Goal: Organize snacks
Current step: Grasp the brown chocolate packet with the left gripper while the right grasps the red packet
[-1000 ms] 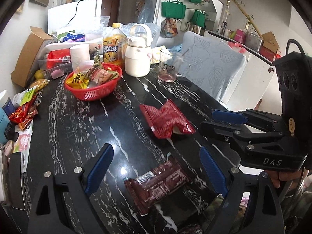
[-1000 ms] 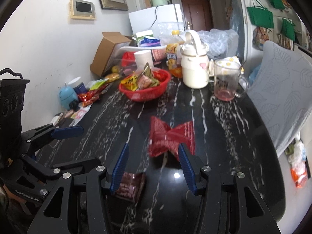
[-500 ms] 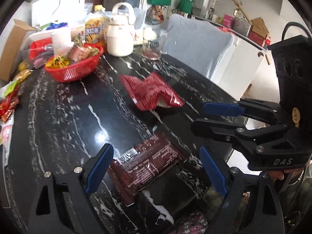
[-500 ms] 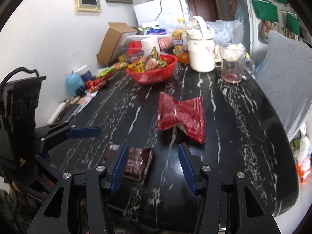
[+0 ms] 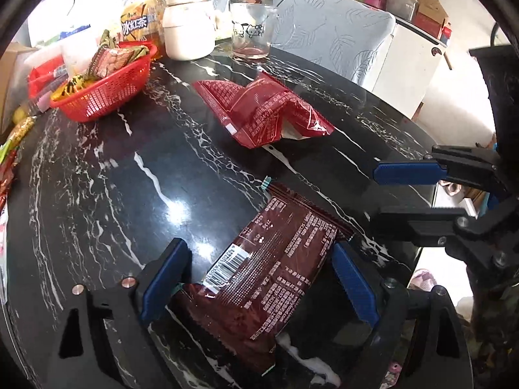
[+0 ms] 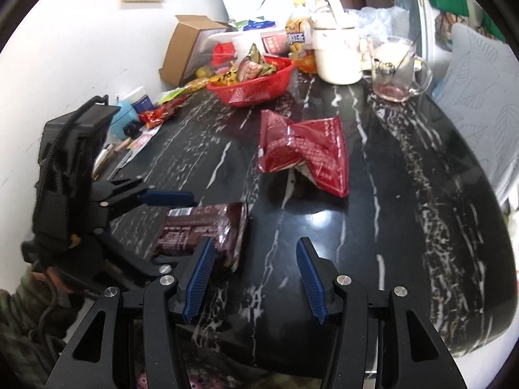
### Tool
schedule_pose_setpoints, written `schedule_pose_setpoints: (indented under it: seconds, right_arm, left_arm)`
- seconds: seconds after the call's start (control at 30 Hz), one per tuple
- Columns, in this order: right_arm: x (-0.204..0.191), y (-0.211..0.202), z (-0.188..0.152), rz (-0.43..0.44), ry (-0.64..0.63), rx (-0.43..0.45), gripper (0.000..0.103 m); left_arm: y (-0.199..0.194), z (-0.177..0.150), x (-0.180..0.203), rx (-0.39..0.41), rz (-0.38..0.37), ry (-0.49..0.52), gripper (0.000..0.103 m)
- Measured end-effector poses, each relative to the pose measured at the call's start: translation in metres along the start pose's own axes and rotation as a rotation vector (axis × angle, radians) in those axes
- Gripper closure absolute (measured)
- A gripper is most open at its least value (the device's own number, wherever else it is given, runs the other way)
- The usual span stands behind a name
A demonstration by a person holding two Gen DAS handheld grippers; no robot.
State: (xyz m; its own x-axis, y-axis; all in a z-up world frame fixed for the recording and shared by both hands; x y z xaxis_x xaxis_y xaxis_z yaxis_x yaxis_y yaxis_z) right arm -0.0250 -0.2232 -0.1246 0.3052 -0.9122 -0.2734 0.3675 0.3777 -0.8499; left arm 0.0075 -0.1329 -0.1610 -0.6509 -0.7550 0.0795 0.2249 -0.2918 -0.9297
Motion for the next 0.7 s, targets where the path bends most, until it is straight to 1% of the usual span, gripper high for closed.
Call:
schedule_pose_setpoints:
  seconds: [0.07, 0.1, 0.13, 0.2, 0.23, 0.27, 0.33, 0.4, 0.47, 0.6, 0.67, 0.7]
  right_arm:
    - [0.002, 0.000, 0.000, -0.009, 0.003, 0.000, 0.051]
    - [0.003, 0.000, 0.000, -0.011, 0.007, 0.000, 0.051]
    - [0.004, 0.000, 0.001, -0.006, 0.015, -0.001, 0.051]
    - [0.005, 0.000, 0.002, 0.009, 0.033, -0.005, 0.049]
    - [0.006, 0.000, 0.003, 0.008, 0.038, -0.004, 0.045]
    - [0.006, 0.000, 0.005, 0.002, 0.042, 0.000, 0.041]
    - [0.008, 0.000, 0.008, -0.022, 0.047, 0.006, 0.039]
    - [0.010, 0.001, 0.012, -0.040, 0.051, 0.006, 0.037]
    - [0.012, 0.002, 0.017, -0.051, 0.057, -0.003, 0.026]
    - [0.014, -0.001, 0.031, -0.082, 0.046, 0.018, 0.022]
    - [0.015, -0.003, 0.039, -0.081, 0.042, 0.040, 0.011]
    - [0.015, -0.004, 0.045, -0.071, 0.039, 0.054, 0.009]
  left_arm:
    - [-0.001, -0.001, -0.001, 0.029, 0.025, -0.007, 0.030]
    - [-0.004, -0.001, -0.003, 0.057, 0.054, -0.016, 0.048]
    - [-0.006, -0.001, -0.006, 0.061, 0.057, -0.034, 0.052]
    - [-0.008, 0.000, -0.021, 0.067, 0.062, -0.127, 0.054]
    - [-0.009, 0.001, -0.029, 0.068, 0.075, -0.157, 0.054]
    - [-0.009, 0.001, -0.035, 0.069, 0.086, -0.177, 0.054]
    - [-0.009, 0.001, -0.045, 0.069, 0.096, -0.206, 0.054]
    - [-0.010, 0.000, -0.049, 0.072, 0.108, -0.223, 0.054]
    - [-0.012, 0.001, -0.056, 0.084, 0.114, -0.239, 0.054]
    - [-0.016, 0.008, -0.064, 0.097, 0.143, -0.248, 0.054]
    - [-0.021, 0.011, -0.066, 0.107, 0.143, -0.249, 0.055]
    - [-0.023, 0.012, -0.067, 0.111, 0.149, -0.251, 0.055]
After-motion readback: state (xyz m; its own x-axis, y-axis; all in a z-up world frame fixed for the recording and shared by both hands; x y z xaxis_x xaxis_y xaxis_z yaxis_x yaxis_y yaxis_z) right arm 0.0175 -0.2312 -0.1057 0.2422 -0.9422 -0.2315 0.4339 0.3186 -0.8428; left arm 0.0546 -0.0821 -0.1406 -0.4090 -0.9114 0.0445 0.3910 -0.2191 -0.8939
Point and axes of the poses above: each gripper's, at about its wrist camera, not at the fingertips, and y roughly the way its jaws point, x to its right, z to its top, the point moved 8 cm from there along y, roughly the way its jaws point, and after that the axes turned 15 degrees about -x, right-handed, at the moved point
